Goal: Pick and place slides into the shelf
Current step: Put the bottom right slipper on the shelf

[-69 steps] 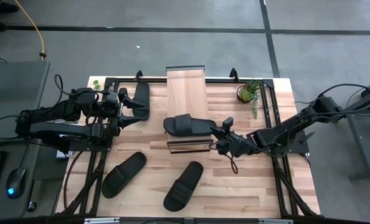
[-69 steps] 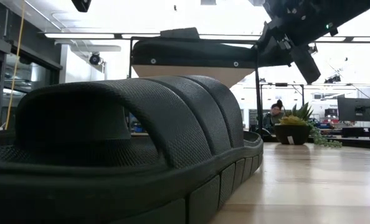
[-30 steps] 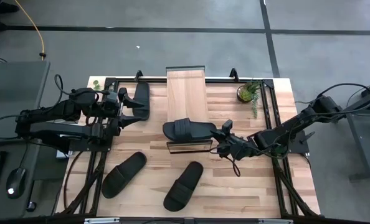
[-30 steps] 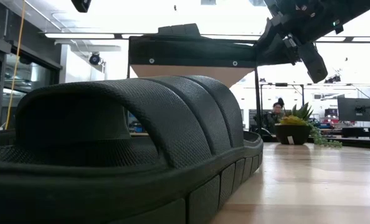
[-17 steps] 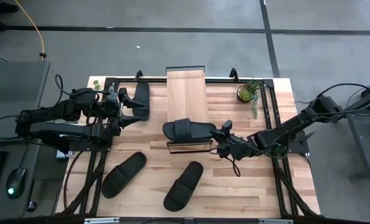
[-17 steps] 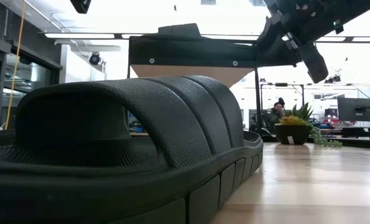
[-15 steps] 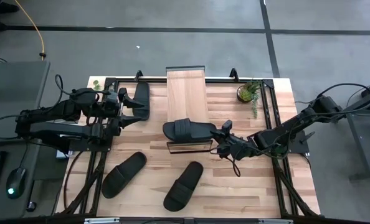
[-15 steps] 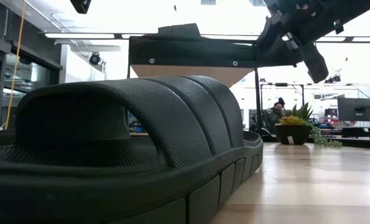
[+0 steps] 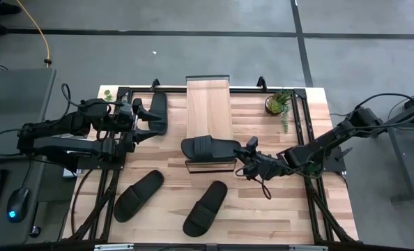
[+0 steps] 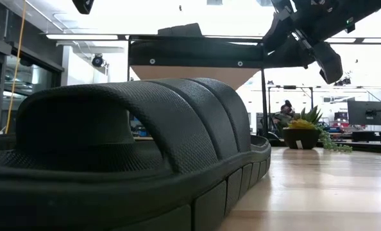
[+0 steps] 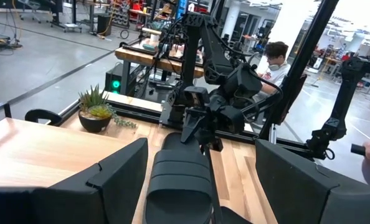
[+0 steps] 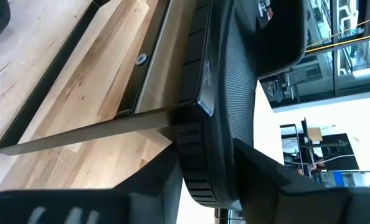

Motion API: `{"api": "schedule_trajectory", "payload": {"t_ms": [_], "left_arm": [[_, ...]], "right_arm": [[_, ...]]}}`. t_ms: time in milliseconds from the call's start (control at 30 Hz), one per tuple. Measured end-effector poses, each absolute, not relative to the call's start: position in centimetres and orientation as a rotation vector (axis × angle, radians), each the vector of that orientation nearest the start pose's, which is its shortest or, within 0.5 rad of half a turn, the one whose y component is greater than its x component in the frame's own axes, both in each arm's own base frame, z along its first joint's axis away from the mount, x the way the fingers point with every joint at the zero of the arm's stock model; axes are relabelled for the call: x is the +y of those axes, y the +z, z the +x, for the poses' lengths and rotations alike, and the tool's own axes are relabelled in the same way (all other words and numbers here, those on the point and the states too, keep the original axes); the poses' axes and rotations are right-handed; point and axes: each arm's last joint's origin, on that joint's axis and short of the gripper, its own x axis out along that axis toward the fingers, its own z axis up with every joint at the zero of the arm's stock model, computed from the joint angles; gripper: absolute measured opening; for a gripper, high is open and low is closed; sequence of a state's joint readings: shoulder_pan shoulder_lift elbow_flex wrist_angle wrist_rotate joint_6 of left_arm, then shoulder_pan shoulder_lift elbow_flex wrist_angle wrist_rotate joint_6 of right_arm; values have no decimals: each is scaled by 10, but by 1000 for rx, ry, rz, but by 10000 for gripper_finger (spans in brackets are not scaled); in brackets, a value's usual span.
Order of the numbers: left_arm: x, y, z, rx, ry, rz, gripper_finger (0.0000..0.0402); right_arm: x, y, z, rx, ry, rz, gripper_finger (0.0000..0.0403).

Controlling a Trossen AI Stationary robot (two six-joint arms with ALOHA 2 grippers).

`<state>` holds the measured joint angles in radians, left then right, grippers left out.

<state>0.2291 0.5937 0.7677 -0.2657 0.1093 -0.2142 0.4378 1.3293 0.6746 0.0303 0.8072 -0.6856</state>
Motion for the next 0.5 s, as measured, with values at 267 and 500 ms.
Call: {"api": "schedule_trajectory", "payload": {"t_ms": [267,500], "left_arm": [[27,344,125,75,146,-228,278],[27,343,125,89,148,-230,278]], "right_arm": [[95,207,240,635,-215,-1060,187],[99,209,237,635,-311,-1090,205]]}}
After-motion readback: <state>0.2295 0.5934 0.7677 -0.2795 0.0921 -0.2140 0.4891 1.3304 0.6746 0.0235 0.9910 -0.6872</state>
